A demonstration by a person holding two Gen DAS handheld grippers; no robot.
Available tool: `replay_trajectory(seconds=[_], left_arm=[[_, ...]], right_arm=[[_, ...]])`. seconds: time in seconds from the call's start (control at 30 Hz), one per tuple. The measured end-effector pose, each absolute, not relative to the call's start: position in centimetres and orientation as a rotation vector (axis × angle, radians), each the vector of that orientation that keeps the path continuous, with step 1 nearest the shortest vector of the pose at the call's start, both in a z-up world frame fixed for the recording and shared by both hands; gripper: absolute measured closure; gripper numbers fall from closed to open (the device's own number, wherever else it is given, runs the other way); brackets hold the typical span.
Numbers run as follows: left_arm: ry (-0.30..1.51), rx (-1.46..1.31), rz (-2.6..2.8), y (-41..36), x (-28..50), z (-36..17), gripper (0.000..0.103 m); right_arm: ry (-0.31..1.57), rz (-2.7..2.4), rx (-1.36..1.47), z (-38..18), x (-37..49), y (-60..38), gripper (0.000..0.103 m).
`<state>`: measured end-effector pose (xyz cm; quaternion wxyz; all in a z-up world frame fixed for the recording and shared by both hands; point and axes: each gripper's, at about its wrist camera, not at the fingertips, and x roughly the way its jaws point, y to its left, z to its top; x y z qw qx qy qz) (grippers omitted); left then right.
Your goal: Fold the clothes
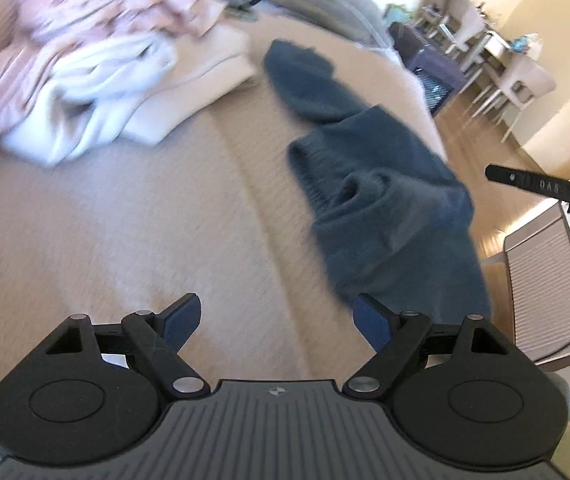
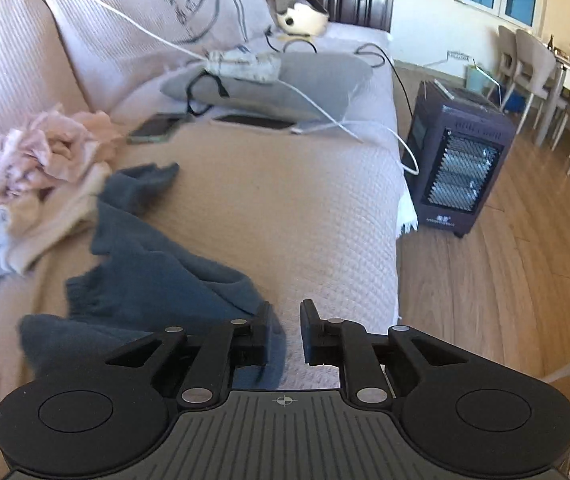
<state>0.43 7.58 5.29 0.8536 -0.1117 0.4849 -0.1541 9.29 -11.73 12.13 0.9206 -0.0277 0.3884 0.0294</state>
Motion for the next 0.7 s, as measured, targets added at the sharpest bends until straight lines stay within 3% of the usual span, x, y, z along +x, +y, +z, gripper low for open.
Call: replay_trajectory(seconds=[0.53,0.63,0.7], left_arm=[[0.974,-0.142,-0.45,2.7,4.6,5.0,0.021],[0.976,-0.152,-0.464,2.6,5.0,4.6,0.025],[0.964,-0.153,-0.477,2.4,5.2,4.6,0.033]], right_arm=[[0.784,0.224,-0.038,14.3,7.8,-9.0,0.086],[0.798,0.229,-0.026,13.9,7.6,-8.7,0.086],[0.807,0.232,-0.017,13.6,7.3,-8.5,0.086]])
